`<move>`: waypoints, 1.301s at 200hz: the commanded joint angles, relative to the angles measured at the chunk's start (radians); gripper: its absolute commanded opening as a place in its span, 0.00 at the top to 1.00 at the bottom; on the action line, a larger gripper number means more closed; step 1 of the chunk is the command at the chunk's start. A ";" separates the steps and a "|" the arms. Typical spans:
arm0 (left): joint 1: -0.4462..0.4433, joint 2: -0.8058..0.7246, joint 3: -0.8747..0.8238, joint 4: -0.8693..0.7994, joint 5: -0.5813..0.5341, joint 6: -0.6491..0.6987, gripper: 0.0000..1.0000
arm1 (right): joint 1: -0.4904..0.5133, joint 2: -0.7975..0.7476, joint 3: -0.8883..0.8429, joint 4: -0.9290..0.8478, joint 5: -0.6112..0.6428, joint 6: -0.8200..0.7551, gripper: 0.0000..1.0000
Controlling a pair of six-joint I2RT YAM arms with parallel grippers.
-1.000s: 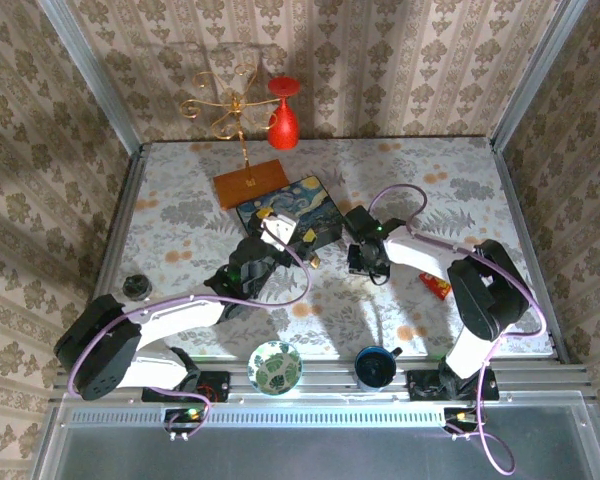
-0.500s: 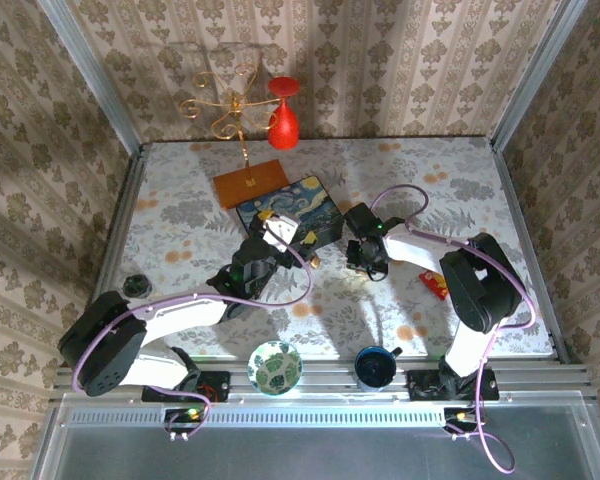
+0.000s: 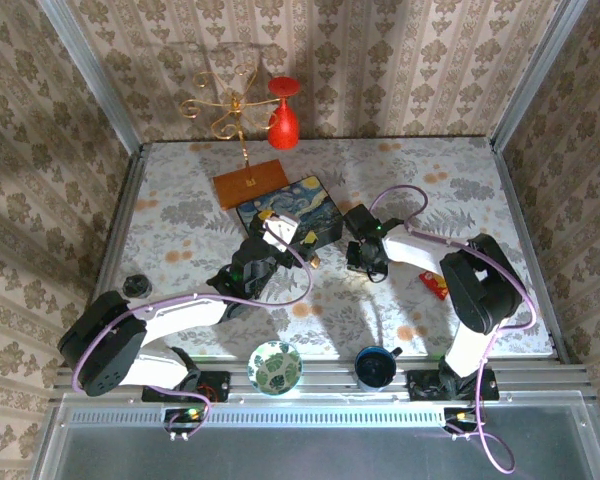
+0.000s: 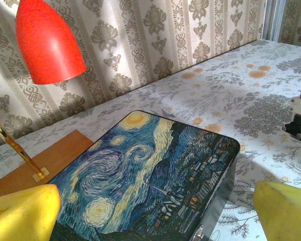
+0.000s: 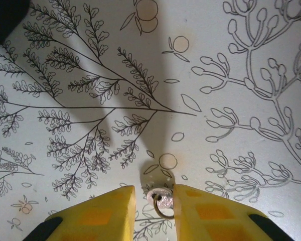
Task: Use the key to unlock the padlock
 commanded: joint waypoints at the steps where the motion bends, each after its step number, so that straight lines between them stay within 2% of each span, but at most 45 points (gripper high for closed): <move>1: 0.007 0.005 0.000 0.031 0.011 -0.016 0.00 | 0.007 -0.048 -0.018 -0.035 0.055 0.025 0.72; 36: 0.005 0.011 0.003 0.031 0.016 -0.018 0.00 | 0.007 -0.042 -0.034 -0.056 0.059 0.035 0.68; 86: 0.007 0.017 0.012 0.025 0.025 -0.017 0.00 | 0.005 -0.003 -0.054 0.007 0.017 0.052 0.67; 184: 0.006 0.016 0.010 0.018 0.028 -0.021 0.00 | 0.005 0.032 -0.016 0.009 0.008 0.033 0.75; 260: 0.005 0.019 0.007 0.024 0.030 -0.032 0.00 | 0.014 0.029 0.036 -0.034 0.057 -0.007 0.73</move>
